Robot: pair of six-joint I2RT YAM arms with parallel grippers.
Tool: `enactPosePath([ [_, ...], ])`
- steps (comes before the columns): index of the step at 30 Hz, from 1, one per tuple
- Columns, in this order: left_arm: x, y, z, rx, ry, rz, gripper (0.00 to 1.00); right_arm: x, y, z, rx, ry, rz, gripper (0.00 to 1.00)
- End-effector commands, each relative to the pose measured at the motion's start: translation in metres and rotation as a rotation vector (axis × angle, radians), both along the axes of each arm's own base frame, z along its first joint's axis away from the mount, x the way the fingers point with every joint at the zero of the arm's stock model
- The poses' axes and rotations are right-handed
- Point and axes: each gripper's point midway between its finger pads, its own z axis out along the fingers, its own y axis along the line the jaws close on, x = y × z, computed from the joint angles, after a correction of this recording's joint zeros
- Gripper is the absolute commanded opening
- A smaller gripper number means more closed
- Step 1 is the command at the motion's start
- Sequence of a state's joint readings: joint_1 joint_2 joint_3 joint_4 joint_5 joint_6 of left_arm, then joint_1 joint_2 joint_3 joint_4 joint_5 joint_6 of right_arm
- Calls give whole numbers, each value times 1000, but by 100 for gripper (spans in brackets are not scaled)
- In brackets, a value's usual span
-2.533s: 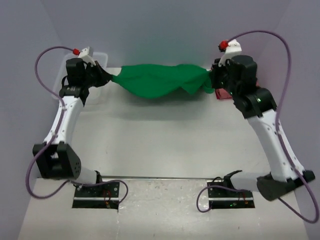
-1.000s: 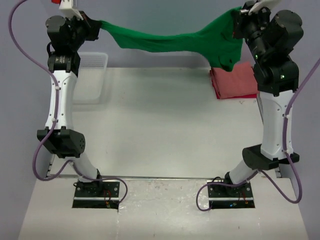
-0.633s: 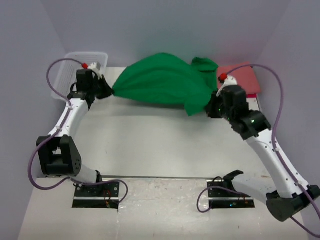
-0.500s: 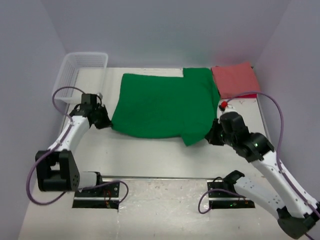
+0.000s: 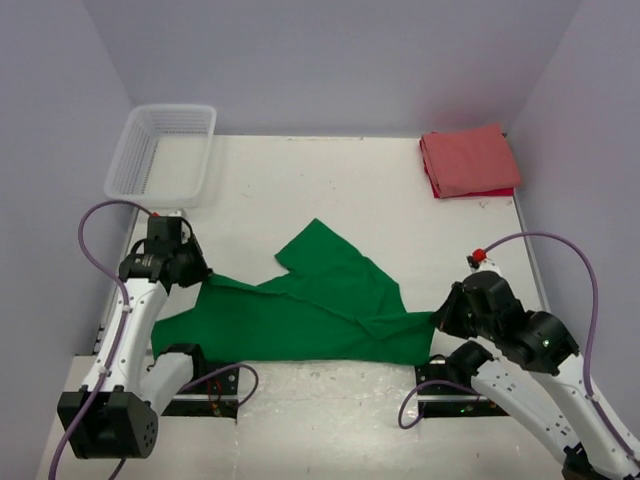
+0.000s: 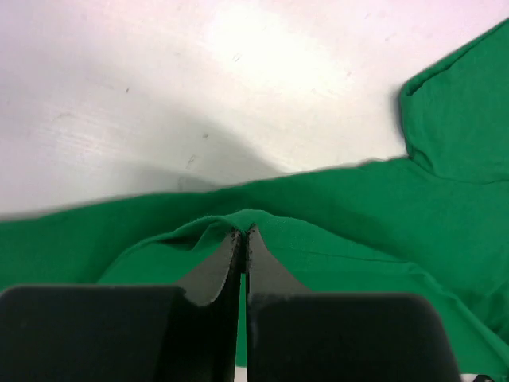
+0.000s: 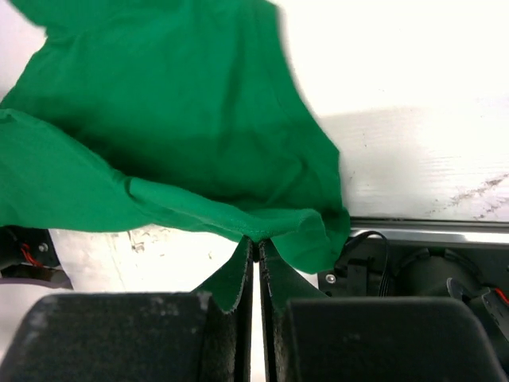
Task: Fold and stack the t-shirts
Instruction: Flatten out the tshirt
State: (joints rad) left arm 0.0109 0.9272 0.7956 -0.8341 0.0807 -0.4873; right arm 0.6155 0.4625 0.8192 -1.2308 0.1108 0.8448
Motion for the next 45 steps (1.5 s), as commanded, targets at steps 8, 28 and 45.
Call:
enactPosePath([
  [8, 27, -8, 26, -24, -80, -62, 0, 40, 8, 35, -72, -79, -5, 0],
  [28, 342, -70, 404, -4, -1257, -462, 0, 399, 35, 382, -560, -1076, -40, 0],
  [45, 131, -82, 477, -41, -1501, -524, 0, 187, 16, 476, -481, -1275, -4, 0],
])
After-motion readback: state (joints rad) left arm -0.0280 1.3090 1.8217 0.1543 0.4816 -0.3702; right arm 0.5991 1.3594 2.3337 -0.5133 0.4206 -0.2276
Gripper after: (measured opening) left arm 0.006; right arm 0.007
